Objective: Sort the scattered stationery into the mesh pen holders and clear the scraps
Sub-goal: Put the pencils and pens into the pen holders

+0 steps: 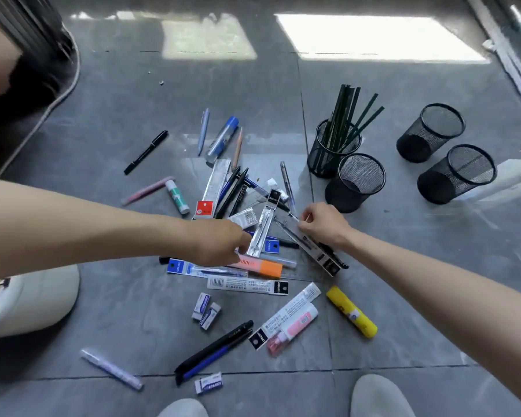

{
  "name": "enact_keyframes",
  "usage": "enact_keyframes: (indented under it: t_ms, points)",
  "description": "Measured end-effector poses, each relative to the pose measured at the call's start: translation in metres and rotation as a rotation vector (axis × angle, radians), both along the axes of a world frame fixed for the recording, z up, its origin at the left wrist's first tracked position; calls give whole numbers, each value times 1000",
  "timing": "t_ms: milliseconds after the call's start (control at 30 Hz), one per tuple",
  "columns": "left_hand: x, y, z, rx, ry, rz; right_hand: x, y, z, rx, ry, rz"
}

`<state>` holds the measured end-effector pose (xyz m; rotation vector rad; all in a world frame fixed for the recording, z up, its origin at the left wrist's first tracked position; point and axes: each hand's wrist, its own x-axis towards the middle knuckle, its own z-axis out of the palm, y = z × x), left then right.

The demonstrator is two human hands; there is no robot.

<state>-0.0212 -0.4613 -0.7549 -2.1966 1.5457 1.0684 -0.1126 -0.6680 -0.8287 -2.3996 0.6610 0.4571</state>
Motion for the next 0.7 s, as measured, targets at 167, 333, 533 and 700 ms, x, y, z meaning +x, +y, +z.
enact_keyframes:
  t_ms: [167, 333, 533, 700]
  points:
    - [-5, -35, -30, -39, -62, -149, -4, -4, -2, 72, -56, -24]
    - [-10, -66, -64, -324, -180, -121, -15, -7, 10, 348, -164, -263]
    - [-8, -49, -90, -293, -180, -100, -24, -6, 18, 1024, -215, -730]
    - [-8, -50, -92, -344, -205, -111, -30, -3, 5, 1181, -313, -931]
